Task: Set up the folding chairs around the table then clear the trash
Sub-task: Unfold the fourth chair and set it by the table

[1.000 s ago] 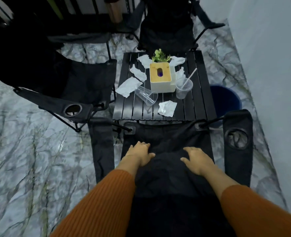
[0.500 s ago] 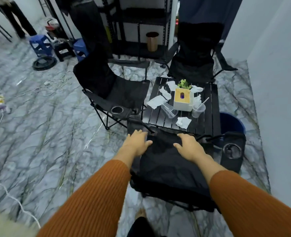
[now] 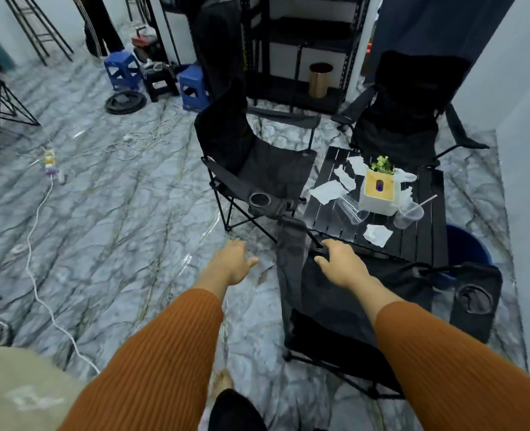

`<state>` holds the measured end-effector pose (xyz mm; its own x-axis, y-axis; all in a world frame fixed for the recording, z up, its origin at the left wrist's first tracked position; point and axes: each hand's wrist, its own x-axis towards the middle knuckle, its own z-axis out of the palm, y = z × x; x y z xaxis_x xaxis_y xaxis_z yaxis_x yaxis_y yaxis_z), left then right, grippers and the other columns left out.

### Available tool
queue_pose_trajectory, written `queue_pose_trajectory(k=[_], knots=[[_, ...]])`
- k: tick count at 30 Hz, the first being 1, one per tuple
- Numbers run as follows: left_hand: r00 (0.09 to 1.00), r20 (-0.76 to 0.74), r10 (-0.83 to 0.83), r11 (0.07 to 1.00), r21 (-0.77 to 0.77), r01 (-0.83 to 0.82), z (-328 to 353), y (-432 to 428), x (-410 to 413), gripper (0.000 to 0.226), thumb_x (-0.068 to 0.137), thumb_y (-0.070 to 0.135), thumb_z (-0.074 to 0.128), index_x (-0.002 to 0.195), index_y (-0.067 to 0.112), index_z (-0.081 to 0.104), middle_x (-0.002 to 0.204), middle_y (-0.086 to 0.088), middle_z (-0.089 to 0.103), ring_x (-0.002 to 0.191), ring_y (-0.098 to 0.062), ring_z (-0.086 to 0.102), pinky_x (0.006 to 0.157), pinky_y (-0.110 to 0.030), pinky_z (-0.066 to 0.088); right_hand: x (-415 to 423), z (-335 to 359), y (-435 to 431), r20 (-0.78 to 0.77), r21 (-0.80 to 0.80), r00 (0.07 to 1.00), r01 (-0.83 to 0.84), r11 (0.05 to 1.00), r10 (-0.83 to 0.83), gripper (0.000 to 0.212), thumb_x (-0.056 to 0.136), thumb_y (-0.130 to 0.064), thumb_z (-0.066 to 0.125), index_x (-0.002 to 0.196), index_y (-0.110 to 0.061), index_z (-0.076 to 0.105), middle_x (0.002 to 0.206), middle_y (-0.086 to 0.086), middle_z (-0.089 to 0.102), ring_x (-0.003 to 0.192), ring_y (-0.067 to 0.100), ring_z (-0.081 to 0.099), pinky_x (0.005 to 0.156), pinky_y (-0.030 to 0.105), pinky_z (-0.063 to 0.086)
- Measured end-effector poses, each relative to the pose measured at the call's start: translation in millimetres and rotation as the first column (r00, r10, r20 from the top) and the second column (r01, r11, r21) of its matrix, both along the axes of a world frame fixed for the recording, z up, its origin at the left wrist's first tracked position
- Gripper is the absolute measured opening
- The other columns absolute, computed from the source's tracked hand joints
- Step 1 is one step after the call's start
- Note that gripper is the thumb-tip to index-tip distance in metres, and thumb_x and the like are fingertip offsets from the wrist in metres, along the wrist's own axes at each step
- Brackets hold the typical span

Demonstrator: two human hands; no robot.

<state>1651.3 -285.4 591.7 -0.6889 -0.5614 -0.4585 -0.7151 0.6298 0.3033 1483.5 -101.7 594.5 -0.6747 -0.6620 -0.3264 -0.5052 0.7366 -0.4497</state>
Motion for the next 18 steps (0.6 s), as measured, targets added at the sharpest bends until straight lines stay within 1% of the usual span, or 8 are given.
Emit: queue_pose_trajectory(k=[2, 5, 8, 12, 14, 16, 18], knots=[[1.0, -0.009, -0.016, 1.0, -0.005, 0.016, 5, -29, 1, 0.067, 0.097, 0.045, 0.044, 0.149, 0.009, 0.025, 0.158, -0.012, 0.024, 0.145, -0.029, 0.026, 0.117, -0.043, 0.027, 4, 2, -30, 0.009, -0.033, 1.0, 0.019, 0.999, -0.019, 0.046, 0.092, -0.033, 0.056, 0.131, -0.011, 0.049, 0.133, 0.014, 0.055, 0.121, 0.034, 0.051, 0.096, 0.046, 0.046], [0.999, -0.032, -0.043, 0.999, -0.018, 0.042, 13, -76, 1, 0.064, 0.097, 0.044, 0.045, 0.147, 0.008, 0.029, 0.155, -0.014, 0.03, 0.139, -0.031, 0.035, 0.113, -0.043, 0.031, 12, 4, -77, 0.008, -0.059, 0.999, 0.047, 0.997, -0.047, 0.052, 0.093, -0.033, 0.055, 0.138, -0.011, 0.043, 0.136, 0.014, 0.052, 0.126, 0.034, 0.047, 0.098, 0.047, 0.045], [0.996, -0.041, -0.079, 0.996, -0.035, 0.078, 22, -123, 2, 0.061, 0.097, 0.043, 0.046, 0.146, 0.009, 0.031, 0.153, -0.013, 0.031, 0.137, -0.032, 0.036, 0.111, -0.042, 0.032, 17, 7, -123, 0.01, -0.069, 0.997, 0.074, 0.995, -0.074, 0.053, 0.095, -0.032, 0.052, 0.142, -0.01, 0.038, 0.142, 0.014, 0.047, 0.131, 0.034, 0.043, 0.101, 0.048, 0.043], [0.992, -0.026, -0.122, 0.991, -0.067, 0.12, 29, -187, -3, 0.053, 0.098, 0.041, 0.045, 0.139, 0.008, 0.039, 0.147, -0.015, 0.038, 0.132, -0.033, 0.039, 0.112, -0.046, 0.031, 17, 8, -183, -0.011, -0.144, 0.991, 0.132, 0.981, -0.135, 0.049, 0.096, -0.03, 0.05, 0.14, -0.012, 0.039, 0.139, 0.013, 0.05, 0.126, 0.034, 0.047, 0.094, 0.047, 0.047], [0.99, -0.054, -0.13, 0.989, -0.073, 0.126, 31, -215, -9, 0.056, 0.098, 0.041, 0.046, 0.143, 0.009, 0.034, 0.151, -0.013, 0.035, 0.137, -0.032, 0.035, 0.115, -0.048, 0.027, 14, 9, -210, -0.02, -0.144, 0.989, 0.143, 0.979, -0.147, 0.049, 0.096, -0.029, 0.05, 0.14, -0.012, 0.039, 0.139, 0.014, 0.05, 0.127, 0.035, 0.046, 0.094, 0.048, 0.047], [0.985, -0.09, -0.147, 0.986, -0.086, 0.14, 33, -242, -21, 0.06, 0.098, 0.04, 0.046, 0.147, 0.01, 0.028, 0.154, -0.012, 0.031, 0.14, -0.031, 0.032, 0.116, -0.048, 0.027, 5, 9, -237, -0.036, -0.13, 0.989, 0.139, 0.982, -0.144, 0.049, 0.096, -0.029, 0.05, 0.14, -0.011, 0.039, 0.139, 0.015, 0.049, 0.126, 0.035, 0.046, 0.094, 0.048, 0.046], [0.98, -0.127, -0.155, 0.985, -0.091, 0.144, 31, -269, -38, 0.059, 0.097, 0.038, 0.048, 0.146, 0.01, 0.03, 0.152, -0.011, 0.033, 0.139, -0.03, 0.033, 0.114, -0.047, 0.03, -9, 7, -264, -0.05, -0.125, 0.987, 0.145, 0.981, -0.152, 0.049, 0.096, -0.029, 0.05, 0.14, -0.011, 0.039, 0.138, 0.014, 0.05, 0.126, 0.035, 0.046, 0.095, 0.047, 0.046]])
